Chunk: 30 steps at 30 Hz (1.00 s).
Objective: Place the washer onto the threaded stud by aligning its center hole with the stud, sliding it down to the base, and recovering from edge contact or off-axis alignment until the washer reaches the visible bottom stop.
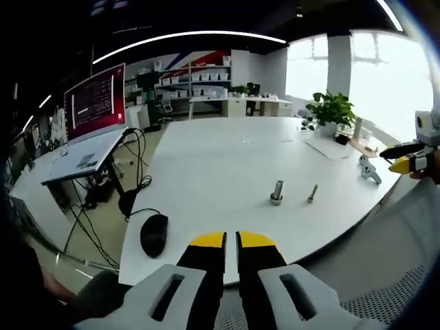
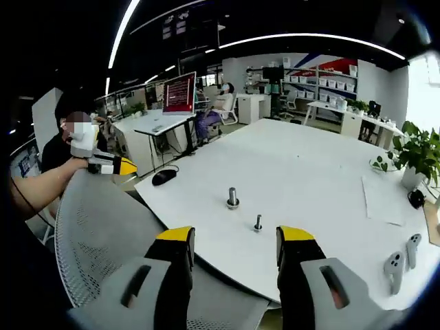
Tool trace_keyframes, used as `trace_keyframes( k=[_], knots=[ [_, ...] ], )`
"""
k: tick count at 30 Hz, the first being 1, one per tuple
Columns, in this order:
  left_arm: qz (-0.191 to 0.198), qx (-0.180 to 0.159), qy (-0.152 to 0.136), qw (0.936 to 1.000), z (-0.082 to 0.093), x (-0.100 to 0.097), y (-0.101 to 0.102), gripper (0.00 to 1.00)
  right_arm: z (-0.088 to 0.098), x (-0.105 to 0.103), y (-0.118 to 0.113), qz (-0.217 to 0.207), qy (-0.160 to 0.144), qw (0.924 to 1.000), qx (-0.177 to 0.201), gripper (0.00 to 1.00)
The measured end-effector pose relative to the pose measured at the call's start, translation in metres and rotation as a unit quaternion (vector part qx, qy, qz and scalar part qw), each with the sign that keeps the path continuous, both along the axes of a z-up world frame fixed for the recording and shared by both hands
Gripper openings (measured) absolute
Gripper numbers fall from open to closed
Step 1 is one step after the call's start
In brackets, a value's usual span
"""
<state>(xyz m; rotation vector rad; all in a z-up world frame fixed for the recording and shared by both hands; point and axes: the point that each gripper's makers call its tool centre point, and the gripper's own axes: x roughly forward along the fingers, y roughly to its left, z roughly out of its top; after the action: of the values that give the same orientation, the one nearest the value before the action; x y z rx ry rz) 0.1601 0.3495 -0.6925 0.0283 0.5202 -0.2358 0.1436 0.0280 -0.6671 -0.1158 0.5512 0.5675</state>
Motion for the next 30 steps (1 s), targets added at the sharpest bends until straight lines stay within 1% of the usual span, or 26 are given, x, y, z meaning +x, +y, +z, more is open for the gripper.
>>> trace_keyframes(
  k=[2, 3, 4, 5, 6, 7, 8, 9, 10, 11, 12, 13, 14, 16, 17, 19, 23, 25, 28, 30],
  knots=[
    [0.013, 0.004, -0.019, 0.9997, 0.006, 0.002, 0.003, 0.04, -0.011, -0.011, 0.006, -0.002, 0.021, 0.9997, 0.011, 0.48],
    [0.013, 0.006, -0.023, 0.9996, 0.007, 0.001, 0.003, 0.05, -0.014, -0.013, 0.006, -0.002, 0.021, 0.9998, 0.005, 0.48],
    [0.012, 0.004, -0.024, 0.9996, 0.007, 0.001, 0.003, 0.05, -0.017, -0.013, 0.005, -0.013, 0.017, 0.9998, -0.004, 0.47],
    [0.01, 0.0, -0.023, 0.9997, 0.006, 0.001, 0.002, 0.05, -0.015, -0.011, 0.002, -0.03, 0.016, 0.9994, 0.003, 0.45],
    [0.003, 0.005, -0.018, 0.9998, 0.004, -0.001, 0.001, 0.05, -0.009, -0.006, -0.001, -0.051, 0.004, 0.9985, 0.021, 0.43],
    [-0.007, 0.006, -0.017, 0.9998, 0.004, 0.0, -0.001, 0.05, -0.008, -0.005, -0.002, -0.057, 0.001, 0.9981, 0.024, 0.42],
    [-0.007, -0.001, -0.015, 0.9999, 0.004, 0.0, -0.002, 0.05, -0.008, -0.001, -0.004, -0.064, -0.006, 0.9975, 0.029, 0.42],
    [-0.007, -0.003, -0.014, 0.9999, 0.004, 0.0, -0.002, 0.05, -0.015, -0.002, -0.003, -0.063, 0.0, 0.9976, 0.027, 0.42],
    [-0.007, -0.003, -0.014, 0.9999, 0.003, 0.0, -0.003, 0.05, -0.021, -0.002, -0.002, -0.081, 0.019, 0.9953, 0.05, 0.41],
    [-0.007, -0.002, -0.016, 0.9999, 0.004, 0.0, -0.003, 0.05, -0.023, -0.001, -0.003, -0.087, 0.022, 0.9938, 0.065, 0.4],
    [-0.002, -0.005, -0.022, 0.9997, 0.006, 0.0, -0.002, 0.05, -0.021, 0.004, -0.005, -0.092, 0.006, 0.9937, 0.064, 0.39],
    [-0.002, -0.008, -0.025, 0.9996, 0.007, -0.001, -0.002, 0.06, -0.023, 0.002, -0.005, -0.088, 0.017, 0.9944, 0.055, 0.39],
    [0.0, -0.01, -0.029, 0.9995, 0.008, 0.0, -0.002, 0.07, -0.023, 0.001, -0.005, -0.084, 0.016, 0.9951, 0.05, 0.38],
    [0.001, -0.009, -0.027, 0.9996, 0.007, 0.001, -0.002, 0.06, -0.025, 0.001, -0.004, -0.082, 0.018, 0.9955, 0.045, 0.38],
    [0.0, -0.005, -0.018, 0.9998, 0.005, 0.001, -0.001, 0.06, -0.026, 0.001, -0.004, -0.081, 0.024, 0.9954, 0.046, 0.38],
    [0.001, -0.006, -0.013, 0.9999, 0.003, 0.001, -0.002, 0.06, -0.029, -0.001, 0.0, -0.07, 0.036, 0.9956, 0.052, 0.38],
    [-0.004, -0.005, -0.007, 1.0, 0.001, -0.001, -0.002, 0.06, -0.031, -0.003, 0.001, -0.066, 0.043, 0.9955, 0.053, 0.38],
    [-0.009, -0.001, 0.004, 0.9999, -0.002, -0.003, -0.003, 0.06, -0.033, -0.004, 0.002, -0.065, 0.05, 0.9953, 0.052, 0.38],
    [-0.012, -0.003, 0.01, 0.9999, -0.003, -0.002, -0.004, 0.06, -0.032, -0.002, 0.002, -0.06, 0.047, 0.9958, 0.05, 0.38],
    [-0.015, -0.003, 0.012, 0.9998, -0.004, -0.002, -0.005, 0.06, -0.033, -0.003, 0.003, -0.058, 0.051, 0.9958, 0.049, 0.37]
  ],
)
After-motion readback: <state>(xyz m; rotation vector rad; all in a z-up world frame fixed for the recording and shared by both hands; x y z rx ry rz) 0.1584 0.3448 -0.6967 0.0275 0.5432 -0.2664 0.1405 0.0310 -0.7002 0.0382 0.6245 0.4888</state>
